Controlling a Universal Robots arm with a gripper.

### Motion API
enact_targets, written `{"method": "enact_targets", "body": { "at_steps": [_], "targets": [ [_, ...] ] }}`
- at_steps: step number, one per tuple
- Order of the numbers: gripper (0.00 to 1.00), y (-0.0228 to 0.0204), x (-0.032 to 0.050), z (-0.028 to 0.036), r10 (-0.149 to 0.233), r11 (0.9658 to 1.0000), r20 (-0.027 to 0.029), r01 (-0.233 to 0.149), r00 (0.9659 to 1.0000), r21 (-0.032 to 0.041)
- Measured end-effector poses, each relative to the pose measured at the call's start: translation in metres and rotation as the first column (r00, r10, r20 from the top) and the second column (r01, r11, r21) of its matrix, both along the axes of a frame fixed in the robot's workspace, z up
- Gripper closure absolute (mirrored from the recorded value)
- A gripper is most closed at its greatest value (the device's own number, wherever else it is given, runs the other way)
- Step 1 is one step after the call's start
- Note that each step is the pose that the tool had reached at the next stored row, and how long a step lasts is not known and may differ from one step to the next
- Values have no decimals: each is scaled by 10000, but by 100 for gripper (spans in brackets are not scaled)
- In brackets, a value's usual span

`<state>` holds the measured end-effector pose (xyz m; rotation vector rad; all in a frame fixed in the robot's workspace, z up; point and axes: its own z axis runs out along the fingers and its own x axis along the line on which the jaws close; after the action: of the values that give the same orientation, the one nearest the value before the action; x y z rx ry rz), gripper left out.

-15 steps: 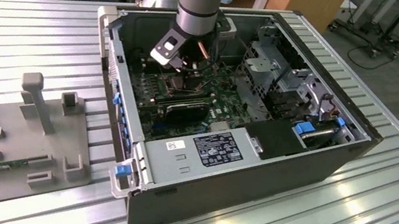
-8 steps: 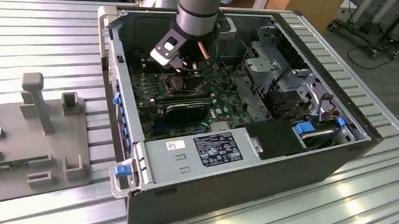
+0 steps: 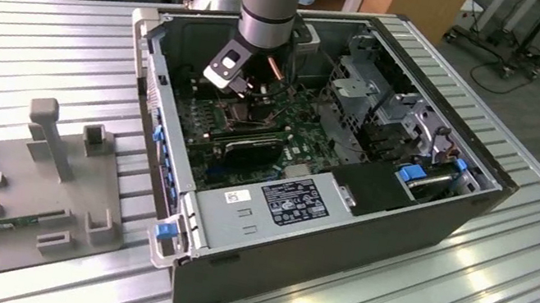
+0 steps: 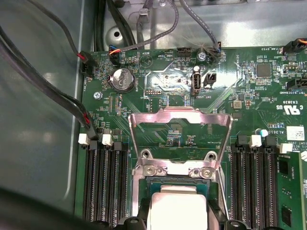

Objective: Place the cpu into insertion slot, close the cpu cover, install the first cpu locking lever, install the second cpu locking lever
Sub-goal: 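Place the cpu into insertion slot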

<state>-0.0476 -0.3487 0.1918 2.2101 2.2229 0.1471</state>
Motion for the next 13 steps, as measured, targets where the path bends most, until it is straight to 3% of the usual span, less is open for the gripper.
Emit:
{"method": "enact_targets", "body": {
  "at_steps": [13],
  "targets": [
    [46, 0, 0, -1, 1, 10000, 1, -1, 10000, 13]
  ]
}}
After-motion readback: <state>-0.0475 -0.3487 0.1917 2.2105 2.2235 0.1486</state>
